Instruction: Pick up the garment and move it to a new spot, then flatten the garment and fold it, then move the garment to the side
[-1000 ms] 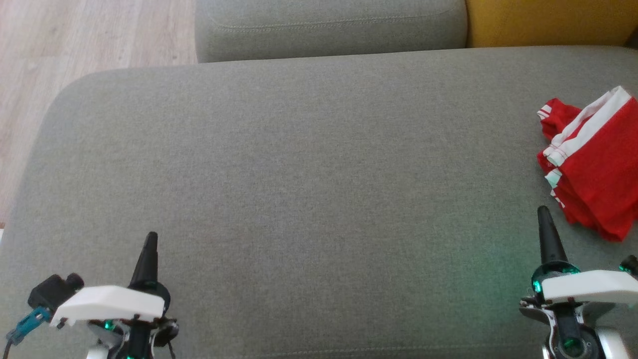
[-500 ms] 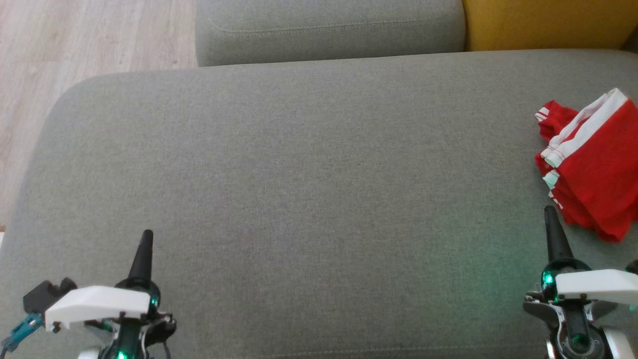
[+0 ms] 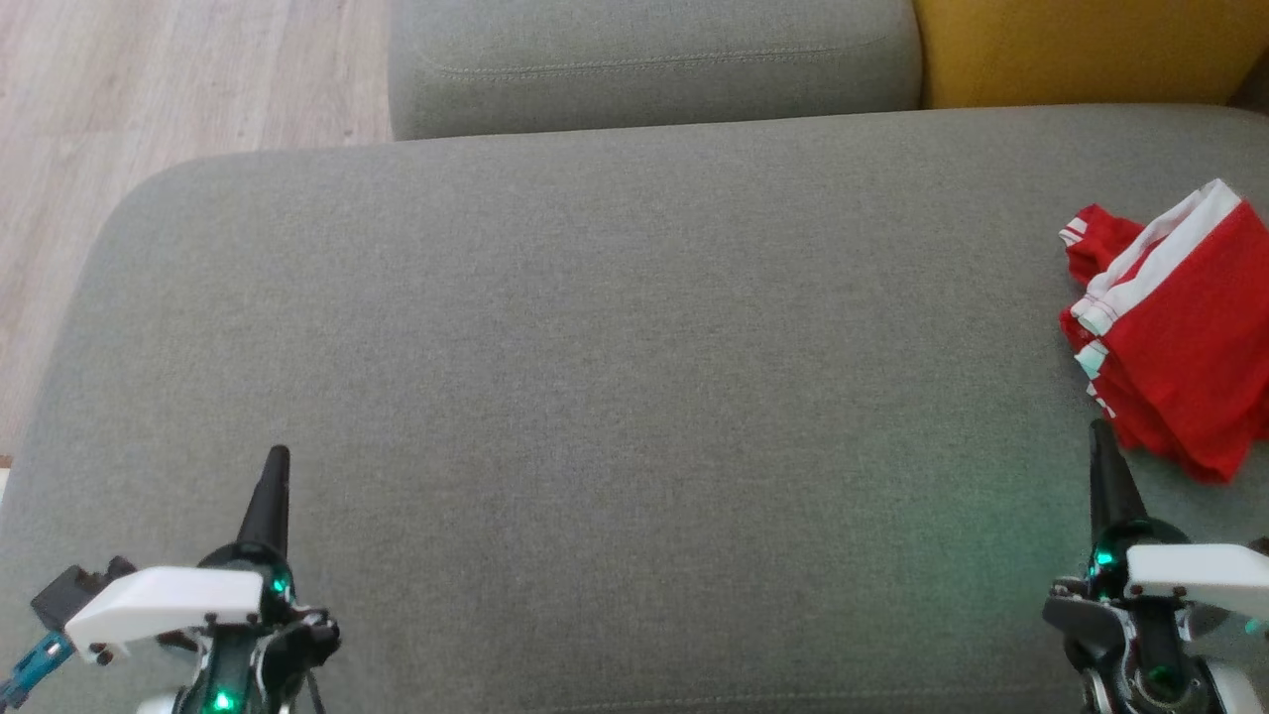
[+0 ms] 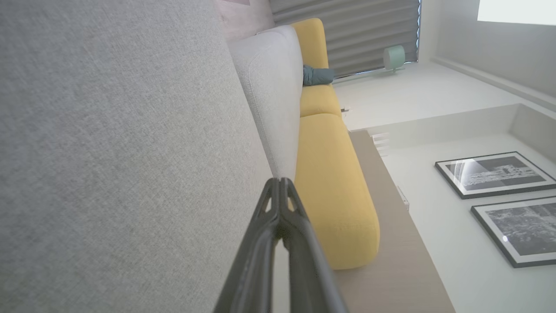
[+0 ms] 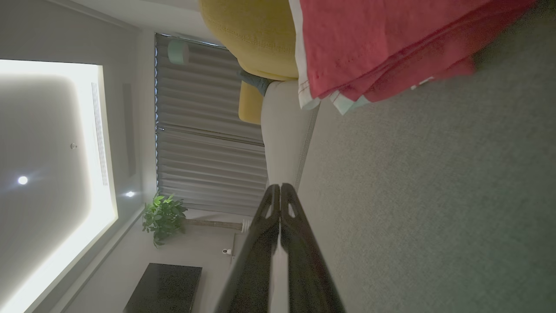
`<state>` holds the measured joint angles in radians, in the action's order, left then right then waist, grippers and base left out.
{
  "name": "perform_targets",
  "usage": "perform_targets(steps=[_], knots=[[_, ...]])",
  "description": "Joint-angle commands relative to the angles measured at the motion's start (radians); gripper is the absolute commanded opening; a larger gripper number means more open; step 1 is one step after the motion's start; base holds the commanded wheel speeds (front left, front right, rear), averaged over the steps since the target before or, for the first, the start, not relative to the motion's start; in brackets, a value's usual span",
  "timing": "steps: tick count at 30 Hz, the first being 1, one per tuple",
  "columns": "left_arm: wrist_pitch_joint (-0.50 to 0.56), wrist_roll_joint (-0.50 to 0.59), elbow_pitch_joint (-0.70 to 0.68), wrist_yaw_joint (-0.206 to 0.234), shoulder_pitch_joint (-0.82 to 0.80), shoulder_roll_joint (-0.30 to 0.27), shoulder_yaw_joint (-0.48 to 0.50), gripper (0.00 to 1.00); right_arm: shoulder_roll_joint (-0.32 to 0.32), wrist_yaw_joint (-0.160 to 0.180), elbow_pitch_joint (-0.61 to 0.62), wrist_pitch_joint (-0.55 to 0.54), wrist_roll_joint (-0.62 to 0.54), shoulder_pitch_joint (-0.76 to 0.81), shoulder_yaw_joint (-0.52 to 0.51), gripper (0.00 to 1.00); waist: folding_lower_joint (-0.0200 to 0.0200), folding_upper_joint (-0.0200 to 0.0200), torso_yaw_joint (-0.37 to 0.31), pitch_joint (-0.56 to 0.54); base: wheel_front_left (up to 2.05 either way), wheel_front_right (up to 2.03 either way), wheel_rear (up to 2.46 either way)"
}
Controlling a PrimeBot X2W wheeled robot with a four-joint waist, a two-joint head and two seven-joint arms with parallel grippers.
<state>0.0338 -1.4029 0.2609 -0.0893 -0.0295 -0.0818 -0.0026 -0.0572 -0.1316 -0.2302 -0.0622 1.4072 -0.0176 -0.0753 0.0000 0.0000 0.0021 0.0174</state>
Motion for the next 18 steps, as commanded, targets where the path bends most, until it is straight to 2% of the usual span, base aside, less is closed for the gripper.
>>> perform_targets(steps=[1, 18], knots=[[0.008, -0.032, -0.026, -0.011, -0.06, -0.004, 0.043, 0.0, -0.02, 0.001, 0.025, -0.009, 0.034, -0.064, 0.011, 0.0, 0.0, 0.0, 0.0, -0.001, 0.0, 0.0, 0.0], [0.058, -0.225, -0.017, -0.041, -0.076, 0.013, 0.09, 0.0, -0.02, 0.001, -0.012, -0.021, 0.23, -0.087, -0.001, 0.0, 0.0, 0.0, -0.002, -0.014, 0.0, 0.0, 0.0]])
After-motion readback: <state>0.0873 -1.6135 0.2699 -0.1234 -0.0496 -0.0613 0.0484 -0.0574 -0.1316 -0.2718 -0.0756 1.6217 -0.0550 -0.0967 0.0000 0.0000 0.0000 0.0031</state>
